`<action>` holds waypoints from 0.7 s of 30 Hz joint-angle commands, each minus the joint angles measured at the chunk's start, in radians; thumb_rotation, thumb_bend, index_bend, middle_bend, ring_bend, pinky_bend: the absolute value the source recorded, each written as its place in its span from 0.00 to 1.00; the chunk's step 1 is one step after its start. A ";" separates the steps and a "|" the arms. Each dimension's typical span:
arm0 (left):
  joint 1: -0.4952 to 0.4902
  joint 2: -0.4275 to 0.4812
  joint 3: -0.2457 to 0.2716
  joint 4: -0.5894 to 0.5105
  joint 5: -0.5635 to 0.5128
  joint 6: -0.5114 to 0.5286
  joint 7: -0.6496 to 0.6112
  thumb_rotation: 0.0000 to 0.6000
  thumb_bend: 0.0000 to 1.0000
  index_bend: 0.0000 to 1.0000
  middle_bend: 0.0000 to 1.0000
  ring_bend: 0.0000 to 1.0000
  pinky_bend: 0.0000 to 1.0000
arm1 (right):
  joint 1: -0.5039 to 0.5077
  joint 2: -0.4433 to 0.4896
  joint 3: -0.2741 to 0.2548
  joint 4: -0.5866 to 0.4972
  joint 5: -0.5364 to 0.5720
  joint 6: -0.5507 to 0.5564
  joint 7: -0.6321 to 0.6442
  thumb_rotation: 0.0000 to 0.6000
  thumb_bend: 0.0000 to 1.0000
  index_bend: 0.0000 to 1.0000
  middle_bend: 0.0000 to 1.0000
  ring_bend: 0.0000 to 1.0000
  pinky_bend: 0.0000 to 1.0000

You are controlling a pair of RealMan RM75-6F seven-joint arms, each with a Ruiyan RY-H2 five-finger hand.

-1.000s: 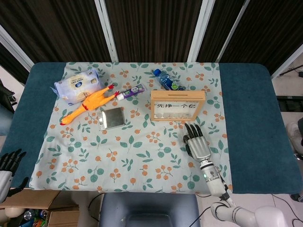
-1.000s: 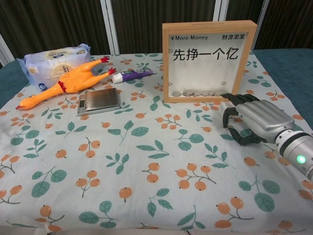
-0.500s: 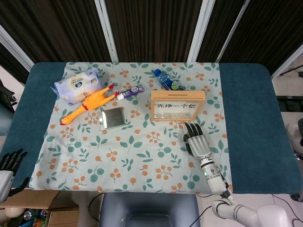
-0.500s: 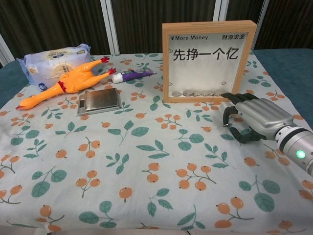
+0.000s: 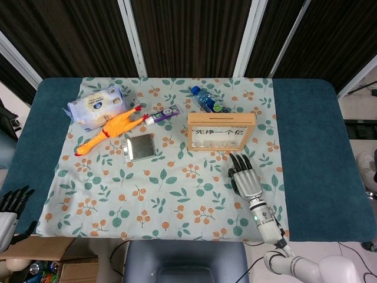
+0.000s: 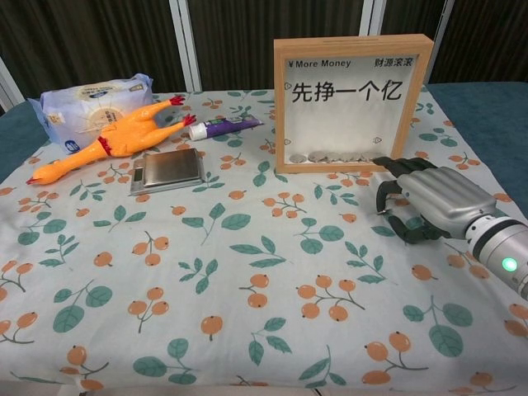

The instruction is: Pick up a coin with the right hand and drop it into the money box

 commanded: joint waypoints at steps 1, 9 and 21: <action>-0.002 0.001 0.000 -0.004 0.003 0.001 0.003 1.00 0.36 0.00 0.00 0.00 0.00 | -0.002 0.000 0.001 -0.002 -0.001 0.003 0.003 1.00 0.46 0.67 0.05 0.00 0.00; -0.008 0.003 0.001 -0.017 0.005 -0.005 0.014 1.00 0.36 0.00 0.00 0.00 0.00 | -0.010 0.008 -0.002 -0.012 -0.006 0.017 0.016 1.00 0.46 0.70 0.06 0.00 0.00; -0.010 0.000 0.002 -0.022 0.007 -0.007 0.021 1.00 0.36 0.00 0.00 0.00 0.00 | -0.010 0.014 -0.005 -0.012 -0.016 0.028 0.023 1.00 0.46 0.58 0.06 0.00 0.00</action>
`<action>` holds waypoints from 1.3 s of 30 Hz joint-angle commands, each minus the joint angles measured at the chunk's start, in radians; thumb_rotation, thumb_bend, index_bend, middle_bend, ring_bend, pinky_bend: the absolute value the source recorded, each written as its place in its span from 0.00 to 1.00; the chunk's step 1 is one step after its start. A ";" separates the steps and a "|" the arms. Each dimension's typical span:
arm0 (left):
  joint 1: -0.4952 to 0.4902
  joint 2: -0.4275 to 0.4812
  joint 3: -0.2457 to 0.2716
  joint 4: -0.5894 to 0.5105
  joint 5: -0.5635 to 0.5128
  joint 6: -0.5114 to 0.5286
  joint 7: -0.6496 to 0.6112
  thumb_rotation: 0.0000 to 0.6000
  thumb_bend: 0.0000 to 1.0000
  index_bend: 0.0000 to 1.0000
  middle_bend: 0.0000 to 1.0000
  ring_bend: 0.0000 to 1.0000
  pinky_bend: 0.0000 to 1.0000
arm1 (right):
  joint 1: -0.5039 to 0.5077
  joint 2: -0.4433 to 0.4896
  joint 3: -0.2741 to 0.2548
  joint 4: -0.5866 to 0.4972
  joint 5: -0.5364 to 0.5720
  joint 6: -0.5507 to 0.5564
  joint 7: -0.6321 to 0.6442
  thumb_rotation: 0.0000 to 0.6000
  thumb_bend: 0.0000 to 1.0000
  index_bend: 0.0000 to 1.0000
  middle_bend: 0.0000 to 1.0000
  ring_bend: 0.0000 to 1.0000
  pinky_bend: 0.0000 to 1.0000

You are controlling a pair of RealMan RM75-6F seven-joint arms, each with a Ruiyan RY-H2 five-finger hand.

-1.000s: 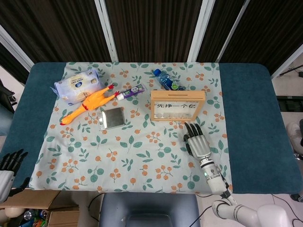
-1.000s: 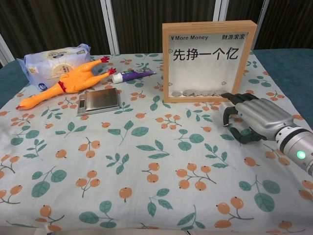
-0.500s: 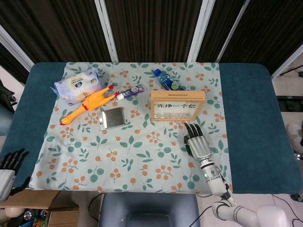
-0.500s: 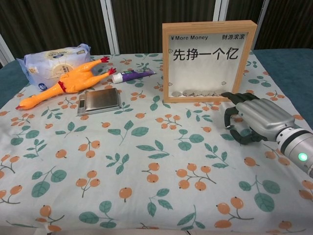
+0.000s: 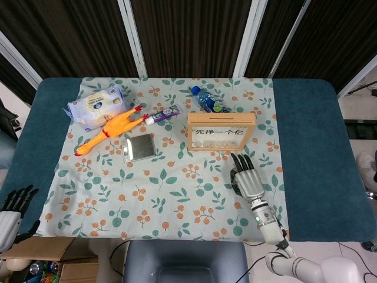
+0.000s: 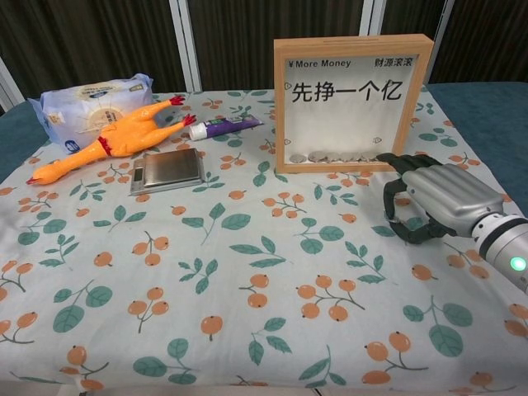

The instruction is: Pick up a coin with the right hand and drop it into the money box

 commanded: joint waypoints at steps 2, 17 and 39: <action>0.000 -0.001 0.000 0.000 0.000 0.000 0.000 1.00 0.36 0.00 0.00 0.00 0.00 | 0.000 0.002 -0.002 -0.004 -0.003 0.002 0.004 1.00 0.46 0.58 0.06 0.00 0.00; 0.001 -0.002 0.006 0.008 0.009 0.007 -0.020 1.00 0.36 0.00 0.00 0.00 0.00 | -0.008 0.013 -0.003 -0.017 -0.016 0.032 -0.004 1.00 0.46 0.67 0.07 0.00 0.00; 0.009 -0.001 0.008 0.018 -0.002 0.007 -0.034 1.00 0.36 0.00 0.00 0.00 0.00 | 0.003 0.015 0.001 -0.017 -0.015 0.016 0.005 1.00 0.60 0.69 0.10 0.00 0.00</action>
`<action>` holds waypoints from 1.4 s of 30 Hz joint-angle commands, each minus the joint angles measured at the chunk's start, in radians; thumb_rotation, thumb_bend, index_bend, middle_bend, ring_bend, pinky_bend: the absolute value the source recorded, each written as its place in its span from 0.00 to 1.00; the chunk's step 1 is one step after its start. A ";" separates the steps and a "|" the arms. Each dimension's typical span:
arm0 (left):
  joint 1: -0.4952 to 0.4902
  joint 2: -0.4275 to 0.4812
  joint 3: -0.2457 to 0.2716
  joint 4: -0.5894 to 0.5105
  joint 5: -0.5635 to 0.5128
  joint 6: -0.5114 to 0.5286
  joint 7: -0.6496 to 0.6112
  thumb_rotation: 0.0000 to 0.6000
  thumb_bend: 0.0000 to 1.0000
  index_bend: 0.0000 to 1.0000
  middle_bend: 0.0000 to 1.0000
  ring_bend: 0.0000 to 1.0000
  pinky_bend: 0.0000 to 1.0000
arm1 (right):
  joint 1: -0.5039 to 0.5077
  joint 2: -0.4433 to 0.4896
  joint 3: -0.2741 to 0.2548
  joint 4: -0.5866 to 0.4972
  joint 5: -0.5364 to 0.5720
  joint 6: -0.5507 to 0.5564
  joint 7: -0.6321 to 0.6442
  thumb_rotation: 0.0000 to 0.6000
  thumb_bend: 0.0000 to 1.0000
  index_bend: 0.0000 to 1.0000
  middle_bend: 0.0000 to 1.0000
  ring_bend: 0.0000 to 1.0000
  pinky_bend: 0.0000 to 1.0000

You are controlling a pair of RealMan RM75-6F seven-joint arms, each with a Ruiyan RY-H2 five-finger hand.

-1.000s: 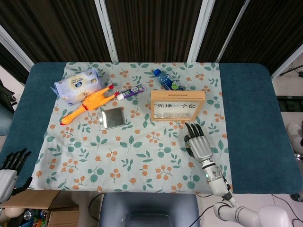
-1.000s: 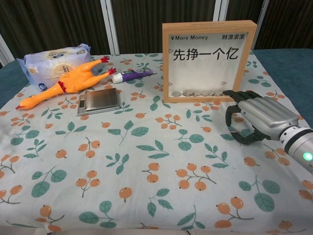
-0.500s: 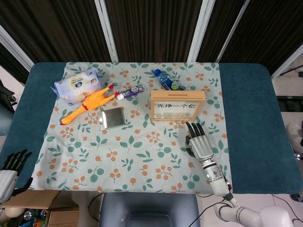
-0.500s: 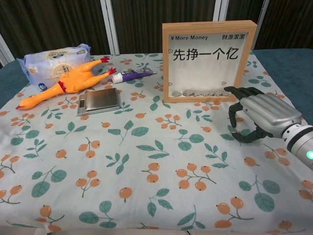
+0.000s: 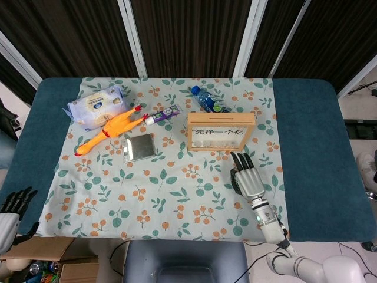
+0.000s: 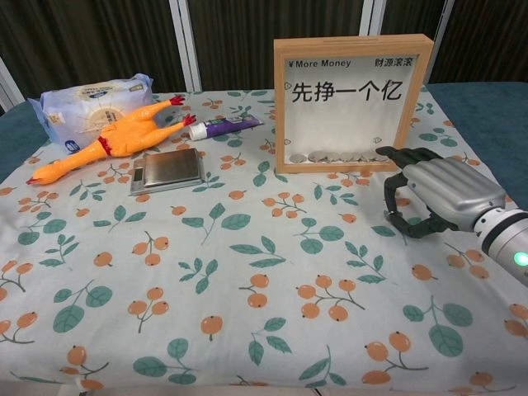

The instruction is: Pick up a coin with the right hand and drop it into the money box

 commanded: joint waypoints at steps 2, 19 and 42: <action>0.001 0.001 0.000 0.001 0.000 0.002 -0.003 1.00 0.36 0.00 0.00 0.00 0.00 | 0.000 0.000 0.001 -0.004 0.002 0.000 -0.002 1.00 0.60 0.70 0.10 0.00 0.00; 0.008 0.009 -0.004 -0.011 0.013 0.037 -0.003 1.00 0.36 0.00 0.00 0.00 0.00 | -0.006 0.283 0.106 -0.522 -0.118 0.259 0.017 1.00 0.62 0.74 0.12 0.00 0.00; -0.007 0.010 -0.027 -0.054 0.016 0.052 0.040 1.00 0.36 0.00 0.00 0.00 0.00 | 0.304 0.511 0.455 -0.658 0.473 -0.110 -0.346 1.00 0.63 0.77 0.13 0.00 0.00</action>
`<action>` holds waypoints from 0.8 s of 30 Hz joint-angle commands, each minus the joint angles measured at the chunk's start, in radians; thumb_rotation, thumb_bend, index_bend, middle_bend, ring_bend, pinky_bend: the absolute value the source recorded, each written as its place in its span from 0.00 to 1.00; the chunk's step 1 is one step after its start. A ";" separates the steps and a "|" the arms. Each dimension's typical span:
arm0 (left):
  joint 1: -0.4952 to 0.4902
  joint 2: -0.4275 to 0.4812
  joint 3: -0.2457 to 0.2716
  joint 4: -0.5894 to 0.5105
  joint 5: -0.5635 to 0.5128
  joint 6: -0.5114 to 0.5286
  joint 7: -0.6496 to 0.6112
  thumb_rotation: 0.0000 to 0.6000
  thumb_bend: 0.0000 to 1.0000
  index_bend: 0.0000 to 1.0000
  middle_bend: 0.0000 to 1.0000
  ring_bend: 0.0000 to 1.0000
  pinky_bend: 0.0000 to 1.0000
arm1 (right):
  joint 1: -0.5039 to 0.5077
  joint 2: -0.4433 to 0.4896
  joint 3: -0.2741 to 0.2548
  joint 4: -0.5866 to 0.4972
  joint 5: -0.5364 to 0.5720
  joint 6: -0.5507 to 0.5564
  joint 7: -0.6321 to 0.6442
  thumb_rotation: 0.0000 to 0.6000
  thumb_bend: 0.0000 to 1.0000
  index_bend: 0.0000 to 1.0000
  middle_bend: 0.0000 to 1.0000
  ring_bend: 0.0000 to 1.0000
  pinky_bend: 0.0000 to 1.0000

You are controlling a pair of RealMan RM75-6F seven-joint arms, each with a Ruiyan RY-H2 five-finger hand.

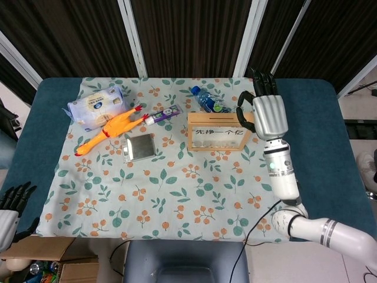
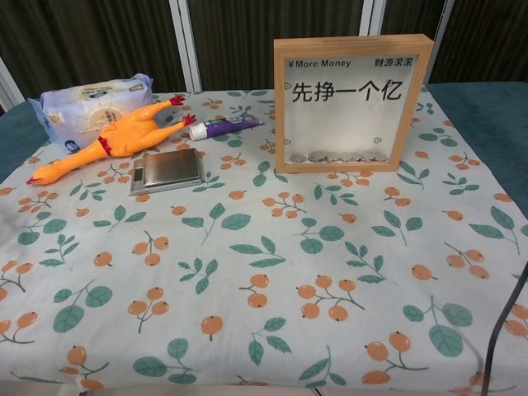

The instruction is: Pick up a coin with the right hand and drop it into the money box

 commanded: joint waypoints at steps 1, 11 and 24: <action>-0.005 -0.001 -0.002 -0.004 0.001 -0.003 0.005 1.00 0.36 0.00 0.00 0.00 0.00 | 0.086 -0.001 0.000 0.086 0.130 -0.105 -0.077 1.00 0.63 0.77 0.13 0.00 0.00; -0.012 0.006 0.000 -0.011 -0.002 -0.020 0.003 1.00 0.36 0.00 0.00 0.00 0.00 | 0.145 0.002 -0.065 0.134 0.228 -0.164 -0.110 1.00 0.63 0.78 0.13 0.00 0.00; -0.012 0.014 0.001 -0.024 -0.004 -0.019 0.003 1.00 0.36 0.00 0.00 0.00 0.00 | 0.183 0.012 -0.130 0.137 0.280 -0.185 -0.109 1.00 0.64 0.79 0.13 0.00 0.00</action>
